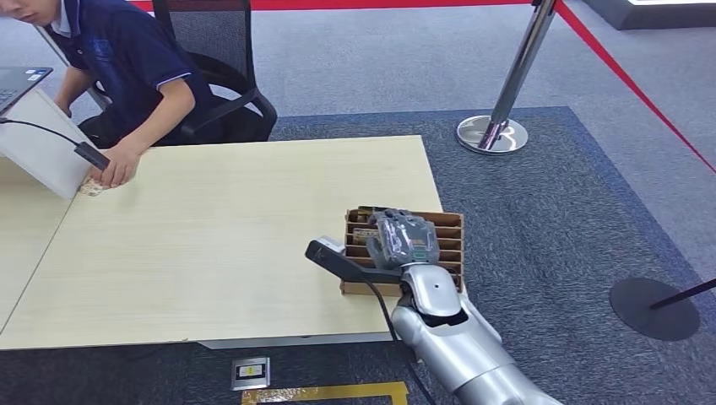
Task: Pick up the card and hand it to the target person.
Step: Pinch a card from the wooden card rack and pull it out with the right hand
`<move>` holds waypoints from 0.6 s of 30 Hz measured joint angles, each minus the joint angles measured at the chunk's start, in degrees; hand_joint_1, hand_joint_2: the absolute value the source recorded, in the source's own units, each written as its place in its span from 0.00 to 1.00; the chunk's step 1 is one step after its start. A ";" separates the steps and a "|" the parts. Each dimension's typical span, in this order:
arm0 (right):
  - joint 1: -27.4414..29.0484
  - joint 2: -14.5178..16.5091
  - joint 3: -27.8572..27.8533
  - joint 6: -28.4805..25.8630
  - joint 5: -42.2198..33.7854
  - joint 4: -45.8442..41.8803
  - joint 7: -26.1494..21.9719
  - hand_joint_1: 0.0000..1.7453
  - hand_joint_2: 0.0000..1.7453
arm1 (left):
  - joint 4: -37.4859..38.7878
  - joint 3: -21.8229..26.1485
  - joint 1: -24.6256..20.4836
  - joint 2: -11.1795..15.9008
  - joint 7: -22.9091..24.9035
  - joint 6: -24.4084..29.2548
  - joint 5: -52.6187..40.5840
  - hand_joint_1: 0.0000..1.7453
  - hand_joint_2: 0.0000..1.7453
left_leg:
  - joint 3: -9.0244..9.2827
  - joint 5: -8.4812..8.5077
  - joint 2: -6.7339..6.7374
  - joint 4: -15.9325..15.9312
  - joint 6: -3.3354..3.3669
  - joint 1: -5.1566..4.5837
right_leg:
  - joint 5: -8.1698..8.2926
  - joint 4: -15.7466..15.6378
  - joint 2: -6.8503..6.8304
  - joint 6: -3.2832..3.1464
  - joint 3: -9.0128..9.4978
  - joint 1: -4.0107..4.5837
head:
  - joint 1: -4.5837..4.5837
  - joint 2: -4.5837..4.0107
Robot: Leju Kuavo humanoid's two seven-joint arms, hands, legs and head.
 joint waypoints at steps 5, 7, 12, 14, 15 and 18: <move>-0.37 0.00 -0.04 -0.17 -0.23 1.16 0.13 0.49 1.00 | 0.02 -0.04 0.00 0.00 0.00 0.00 -0.08 0.00 0.00 | 0.00 -0.01 0.00 0.00 -0.01 0.00 | -0.01 0.00 0.00 -0.02 -0.01 0.00 | -0.01 0.00; -0.59 0.00 -0.04 -0.22 -0.31 1.60 0.13 0.50 1.00 | 0.04 -0.05 0.00 0.00 0.00 0.01 -0.08 0.00 0.00 | 0.00 -0.02 0.00 0.00 -0.01 0.00 | -0.02 0.00 0.00 -0.02 -0.01 0.00 | -0.01 0.00; -1.14 0.18 -0.05 -0.29 -0.34 2.64 0.13 0.52 1.00 | 0.07 -0.05 -0.01 0.00 0.23 0.15 -0.07 0.00 0.00 | -0.01 -0.03 0.00 0.00 -0.02 0.00 | -0.02 0.00 0.00 -0.02 -0.02 0.00 | -0.01 0.00; -1.36 0.32 -0.06 -0.34 -0.34 3.04 0.13 0.54 1.00 | 0.09 -0.05 -0.02 0.00 0.35 0.24 -0.05 0.00 0.00 | -0.01 -0.03 0.00 0.00 -0.02 0.00 | -0.02 0.00 0.00 -0.02 -0.02 0.00 | -0.01 0.00; -1.47 0.38 -0.06 -0.35 -0.34 3.20 0.11 0.55 1.00 | 0.09 -0.05 -0.02 0.00 0.35 0.25 -0.04 0.00 0.00 | -0.01 -0.03 0.00 0.00 -0.02 0.00 | -0.02 0.00 0.00 -0.02 -0.02 0.00 | -0.01 0.00; -1.77 0.47 -0.06 -0.36 -0.34 3.52 0.05 0.63 1.00 | 0.10 -0.05 -0.03 0.00 0.35 0.26 0.00 0.00 0.00 | -0.01 -0.03 0.00 0.00 -0.02 0.00 | -0.02 0.00 0.00 -0.02 -0.02 0.00 | -0.01 0.00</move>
